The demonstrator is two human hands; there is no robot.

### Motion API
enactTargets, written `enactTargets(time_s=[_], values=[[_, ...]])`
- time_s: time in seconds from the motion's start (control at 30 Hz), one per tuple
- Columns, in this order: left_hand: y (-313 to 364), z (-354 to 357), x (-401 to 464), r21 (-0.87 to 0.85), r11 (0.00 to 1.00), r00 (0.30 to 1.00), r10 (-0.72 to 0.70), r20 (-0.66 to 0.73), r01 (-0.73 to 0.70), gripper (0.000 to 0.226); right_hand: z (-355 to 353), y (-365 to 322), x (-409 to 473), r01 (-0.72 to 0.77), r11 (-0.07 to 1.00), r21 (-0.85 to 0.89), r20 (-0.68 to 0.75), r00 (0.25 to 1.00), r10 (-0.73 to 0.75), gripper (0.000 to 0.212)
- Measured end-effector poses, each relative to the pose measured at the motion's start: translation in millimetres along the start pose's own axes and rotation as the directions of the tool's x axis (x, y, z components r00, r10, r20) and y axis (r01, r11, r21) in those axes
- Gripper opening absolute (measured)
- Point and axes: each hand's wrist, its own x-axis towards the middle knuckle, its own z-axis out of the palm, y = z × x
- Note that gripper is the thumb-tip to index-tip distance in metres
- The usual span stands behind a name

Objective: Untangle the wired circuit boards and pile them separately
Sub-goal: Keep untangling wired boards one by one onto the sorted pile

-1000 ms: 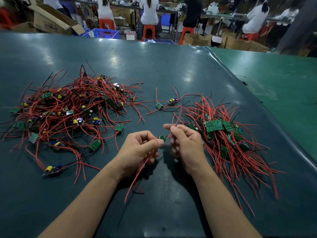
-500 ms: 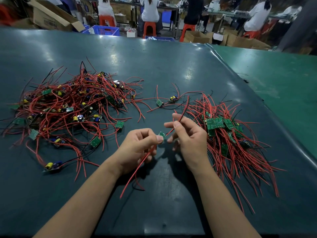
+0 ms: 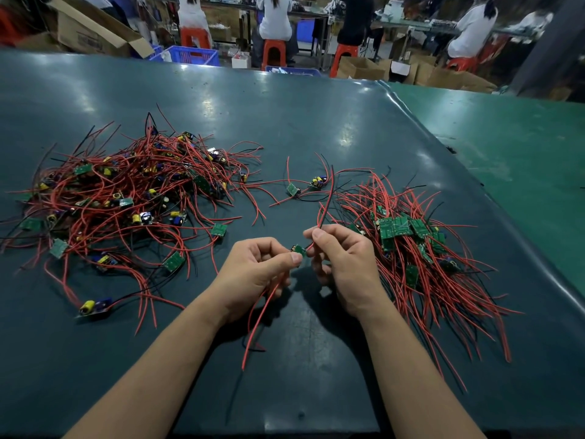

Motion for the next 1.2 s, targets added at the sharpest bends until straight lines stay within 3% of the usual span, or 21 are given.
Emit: enactTargets(time_s=[0.33,0.53,0.7,0.77,0.93,1.2], values=[[-4.5,0.6,0.0,0.107,0.994,1.000,0.019,-0.009,-0.018,0.019,-3.0,2.4,0.1,0.028,0.982,-0.185,0.024,0.999,-0.024,0.020],[3.6,2.5,0.1,-0.035,0.998,0.997,-0.059,-0.045,0.058,0.025,3.2,1.6,-0.4,0.036,0.998,0.049,0.012,0.999,-0.037,0.020],[6.7,3.6,-0.7,-0.023,0.995,0.995,-0.093,-0.023,0.093,0.027,9.9,0.7,4.1,-0.090,0.937,0.337,-0.082,0.989,0.124,0.018],[6.9,3.3,-1.1,-0.024,0.996,0.996,-0.090,-0.015,0.090,0.026,6.1,0.9,5.4,-0.090,0.935,0.343,-0.097,0.987,0.131,0.017],[6.4,0.7,-2.1,-0.018,0.996,0.996,-0.087,-0.035,0.086,0.028,4.0,-0.1,-2.8,-0.176,0.969,0.175,0.140,0.978,0.152,0.007],[8.0,-0.8,-3.3,-0.035,0.994,0.993,-0.098,0.070,0.101,0.029,5.1,-1.4,3.1,-0.002,0.978,0.210,-0.133,0.991,0.030,0.014]])
